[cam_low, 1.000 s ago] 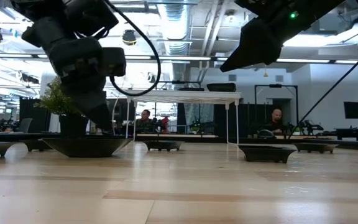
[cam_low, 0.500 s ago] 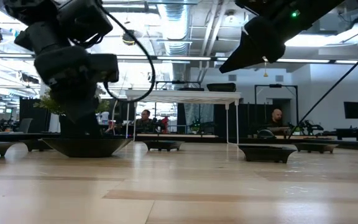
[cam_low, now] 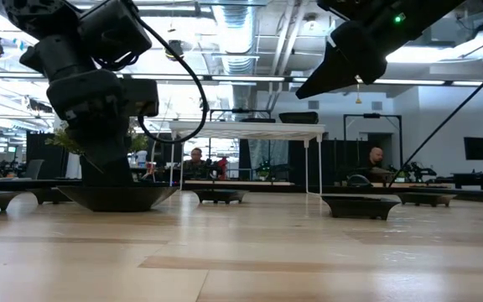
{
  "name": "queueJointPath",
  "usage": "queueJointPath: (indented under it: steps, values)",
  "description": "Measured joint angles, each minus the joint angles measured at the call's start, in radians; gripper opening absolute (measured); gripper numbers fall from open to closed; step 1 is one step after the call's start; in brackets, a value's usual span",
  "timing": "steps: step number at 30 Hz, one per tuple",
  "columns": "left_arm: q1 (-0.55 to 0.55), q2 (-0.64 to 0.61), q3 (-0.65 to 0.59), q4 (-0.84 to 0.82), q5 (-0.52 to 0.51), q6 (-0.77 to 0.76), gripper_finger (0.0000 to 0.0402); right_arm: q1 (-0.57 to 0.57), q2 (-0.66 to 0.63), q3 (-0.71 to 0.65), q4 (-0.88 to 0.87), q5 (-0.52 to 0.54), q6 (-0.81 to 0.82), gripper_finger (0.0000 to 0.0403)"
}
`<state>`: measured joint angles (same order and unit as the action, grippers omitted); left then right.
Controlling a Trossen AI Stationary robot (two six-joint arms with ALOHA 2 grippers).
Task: Pick & Place Mini shaped plates
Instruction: Stack the black leaf-shaped plate on top of the black leaf-shaped plate on the shelf
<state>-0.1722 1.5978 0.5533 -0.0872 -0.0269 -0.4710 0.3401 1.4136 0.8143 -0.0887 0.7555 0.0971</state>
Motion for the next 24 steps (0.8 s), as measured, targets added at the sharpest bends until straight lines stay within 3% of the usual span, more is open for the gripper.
queueJointPath:
  steps: [8, 17, 24]
  values:
    - [0.0, 0.0, 0.0, 0.002, -0.001, -0.001, 0.0089, 0.0, 0.0, 0.0, 0.0, 0.0, 0.0, 0.0075]
    - [0.0, 0.0, 0.0, 0.005, 0.003, 0.074, 0.0009, 0.0, 0.0, 0.0, 0.0, 0.0, 0.0, 0.0075]
    - [0.0, 0.0, 0.0, 0.054, -0.005, 0.151, 0.0006, 0.0, 0.0, 0.0, 0.0, 0.0, 0.0, 0.0075]
